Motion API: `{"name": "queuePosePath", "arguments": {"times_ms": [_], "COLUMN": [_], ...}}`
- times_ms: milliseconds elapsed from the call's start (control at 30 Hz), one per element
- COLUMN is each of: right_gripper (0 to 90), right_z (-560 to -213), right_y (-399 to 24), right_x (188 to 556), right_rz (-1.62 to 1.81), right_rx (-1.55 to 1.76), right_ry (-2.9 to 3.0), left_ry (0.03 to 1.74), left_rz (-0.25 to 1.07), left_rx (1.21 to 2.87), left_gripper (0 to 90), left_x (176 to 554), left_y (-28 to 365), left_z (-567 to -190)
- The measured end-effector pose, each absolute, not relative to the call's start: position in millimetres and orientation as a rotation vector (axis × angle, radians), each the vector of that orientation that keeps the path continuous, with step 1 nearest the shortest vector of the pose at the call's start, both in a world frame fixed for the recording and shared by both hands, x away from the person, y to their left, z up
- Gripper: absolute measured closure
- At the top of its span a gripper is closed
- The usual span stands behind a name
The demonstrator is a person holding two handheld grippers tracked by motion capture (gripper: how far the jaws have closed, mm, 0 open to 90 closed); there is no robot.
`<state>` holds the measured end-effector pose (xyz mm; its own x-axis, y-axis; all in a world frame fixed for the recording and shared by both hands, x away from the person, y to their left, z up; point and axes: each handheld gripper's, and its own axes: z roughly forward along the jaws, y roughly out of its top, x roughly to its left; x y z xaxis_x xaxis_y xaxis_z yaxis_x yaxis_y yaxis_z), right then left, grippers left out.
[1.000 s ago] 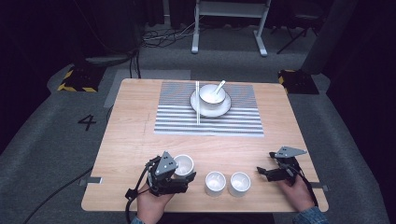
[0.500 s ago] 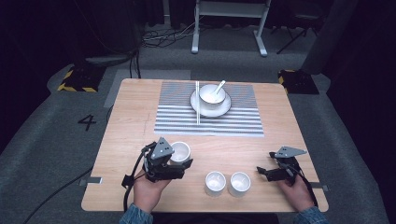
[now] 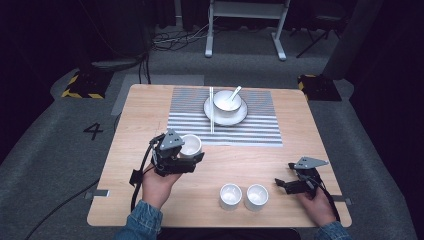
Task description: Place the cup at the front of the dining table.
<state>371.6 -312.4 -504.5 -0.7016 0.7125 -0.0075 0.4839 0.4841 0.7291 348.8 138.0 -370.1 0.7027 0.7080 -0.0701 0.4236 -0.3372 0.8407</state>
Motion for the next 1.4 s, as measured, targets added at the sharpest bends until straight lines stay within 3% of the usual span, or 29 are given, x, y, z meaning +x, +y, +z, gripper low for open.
{"name": "queuePosePath", "arguments": {"times_ms": [567,1400], "right_gripper": [11.2,11.2], "right_z": [-504.5,-504.4], "right_y": [-312.4,-312.5], "right_x": [371.7,371.7], "right_rz": [1.045,1.045], "right_rx": [1.01,1.01], "right_ry": [2.425,2.425], "left_ry": [0.941,1.059], "left_rz": [0.478,0.537], "left_rx": [1.958,1.889], "left_gripper": [26.7,26.6], "left_x": [408.7,488.3], "left_y": [132.8,136.1], "left_z": [-353.6,-368.8]}}
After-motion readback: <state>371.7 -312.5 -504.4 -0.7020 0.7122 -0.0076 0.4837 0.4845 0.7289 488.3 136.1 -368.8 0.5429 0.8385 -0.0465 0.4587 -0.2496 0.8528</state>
